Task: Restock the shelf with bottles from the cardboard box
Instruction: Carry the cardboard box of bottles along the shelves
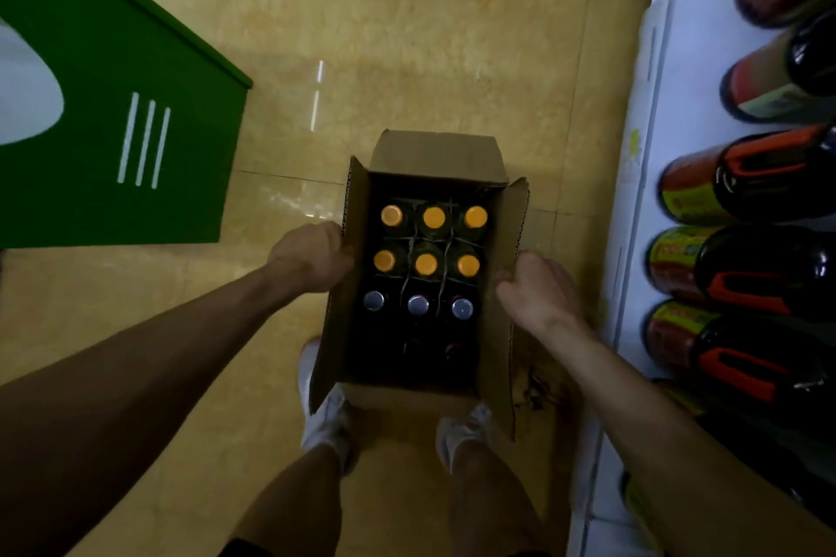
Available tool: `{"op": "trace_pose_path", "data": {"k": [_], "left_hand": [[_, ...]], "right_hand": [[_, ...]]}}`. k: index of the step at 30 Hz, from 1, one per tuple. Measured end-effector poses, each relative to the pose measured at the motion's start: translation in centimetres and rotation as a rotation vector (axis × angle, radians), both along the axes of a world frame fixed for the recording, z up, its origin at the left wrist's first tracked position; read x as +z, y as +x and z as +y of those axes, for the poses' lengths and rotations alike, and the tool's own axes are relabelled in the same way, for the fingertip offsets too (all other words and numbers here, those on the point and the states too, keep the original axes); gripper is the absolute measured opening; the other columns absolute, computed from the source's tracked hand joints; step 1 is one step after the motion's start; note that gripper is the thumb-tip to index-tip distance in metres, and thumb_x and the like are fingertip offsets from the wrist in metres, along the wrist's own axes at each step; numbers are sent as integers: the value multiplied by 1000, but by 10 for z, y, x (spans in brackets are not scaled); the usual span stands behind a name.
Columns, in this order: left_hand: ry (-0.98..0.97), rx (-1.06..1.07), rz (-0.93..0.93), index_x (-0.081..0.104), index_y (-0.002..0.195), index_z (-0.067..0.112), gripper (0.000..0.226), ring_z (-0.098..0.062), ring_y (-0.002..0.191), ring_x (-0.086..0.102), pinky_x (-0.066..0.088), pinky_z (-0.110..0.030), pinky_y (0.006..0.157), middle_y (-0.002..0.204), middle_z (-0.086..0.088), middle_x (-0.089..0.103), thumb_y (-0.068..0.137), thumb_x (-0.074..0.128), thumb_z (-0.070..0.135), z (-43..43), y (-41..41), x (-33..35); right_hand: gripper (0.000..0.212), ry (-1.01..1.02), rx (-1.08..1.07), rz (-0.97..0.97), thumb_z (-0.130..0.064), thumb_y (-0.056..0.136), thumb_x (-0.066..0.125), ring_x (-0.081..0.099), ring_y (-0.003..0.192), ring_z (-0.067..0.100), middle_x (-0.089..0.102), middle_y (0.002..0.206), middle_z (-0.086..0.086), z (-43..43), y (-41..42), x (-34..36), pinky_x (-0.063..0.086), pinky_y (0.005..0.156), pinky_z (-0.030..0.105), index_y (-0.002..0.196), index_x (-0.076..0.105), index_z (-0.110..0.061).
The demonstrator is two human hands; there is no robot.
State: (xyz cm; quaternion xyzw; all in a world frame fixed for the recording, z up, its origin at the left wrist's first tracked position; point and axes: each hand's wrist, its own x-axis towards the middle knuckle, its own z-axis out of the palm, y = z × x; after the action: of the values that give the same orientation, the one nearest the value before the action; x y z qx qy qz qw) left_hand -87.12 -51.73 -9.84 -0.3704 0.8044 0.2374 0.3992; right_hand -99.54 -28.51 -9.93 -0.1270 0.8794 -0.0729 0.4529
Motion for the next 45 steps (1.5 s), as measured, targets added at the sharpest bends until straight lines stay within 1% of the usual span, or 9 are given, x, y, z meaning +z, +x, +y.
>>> {"op": "trace_pose_path", "data": {"k": [7, 14, 19, 22, 24, 29, 36, 41, 45], "left_hand": [[4, -22, 33, 60, 119, -1, 35, -40, 109, 63, 42, -34, 77, 120, -25, 66, 103, 49, 28, -30, -48, -6], [82, -46, 77, 61, 114, -3, 32, -42, 109, 63, 45, -36, 79, 120, -27, 67, 101, 50, 25, -57, -82, -8], [72, -51, 108, 61, 113, -2, 29, -43, 110, 63, 43, -34, 79, 120, -27, 67, 99, 52, 21, -71, -106, -10], [60, -38, 128, 60, 101, 2, 18, -39, 97, 62, 41, -33, 75, 115, -27, 67, 98, 52, 18, -76, -117, -9], [57, -34, 132, 57, 96, 4, 15, -35, 89, 58, 41, -34, 74, 111, -26, 67, 98, 51, 18, -78, -121, -9], [43, -42, 98, 62, 110, -2, 28, -40, 98, 64, 43, -34, 74, 112, -26, 68, 100, 52, 21, -72, -120, -12], [-43, 32, 32, 61, 102, 10, 32, -35, 97, 68, 58, -44, 87, 105, -15, 70, 102, 51, 40, -75, -114, -2], [-189, 117, 152, 53, 132, 19, 36, -32, 86, 71, 61, -46, 78, 101, -13, 73, 101, 56, 36, -54, -107, 22], [-275, 257, 385, 31, 138, 19, 49, -28, 67, 66, 61, -47, 65, 84, -8, 66, 99, 60, 18, -23, -97, 43]], "right_hand": [[17, 5, -26, 47, -21, 95, 54, 62, 84, 35, 59, 82, 10, -27, -43, -4, 42, 63, 34, 82, 53, -10], [27, 74, -37, 101, -20, 98, 53, 48, 61, 15, 51, 69, 2, -55, -75, 4, 29, 49, 28, 72, 47, -15], [28, 76, -22, 120, -20, 99, 54, 46, 61, 15, 50, 70, 2, -72, -94, 7, 33, 52, 29, 72, 46, -16], [26, 70, -23, 136, -21, 99, 52, 53, 68, 21, 52, 72, 3, -78, -102, 6, 38, 57, 32, 75, 49, -14], [25, 64, -11, 144, -21, 99, 53, 47, 63, 16, 52, 72, 4, -79, -108, 6, 38, 58, 32, 76, 49, -14], [24, 61, 21, 141, -24, 100, 55, 48, 62, 15, 54, 71, 2, -71, -112, 3, 39, 59, 32, 77, 50, -17], [19, 25, 82, 133, -30, 103, 52, 50, 66, 17, 50, 72, 0, -59, -116, 10, 36, 60, 31, 95, 56, -13], [21, -91, 121, 219, -26, 102, 51, 55, 72, 21, 52, 76, -5, -52, -113, 25, 37, 61, 32, 119, 49, -14], [38, -282, 84, 365, -18, 100, 53, 52, 75, 14, 64, 104, 2, -47, -100, 46, 39, 63, 29, 137, 43, -18]]}}
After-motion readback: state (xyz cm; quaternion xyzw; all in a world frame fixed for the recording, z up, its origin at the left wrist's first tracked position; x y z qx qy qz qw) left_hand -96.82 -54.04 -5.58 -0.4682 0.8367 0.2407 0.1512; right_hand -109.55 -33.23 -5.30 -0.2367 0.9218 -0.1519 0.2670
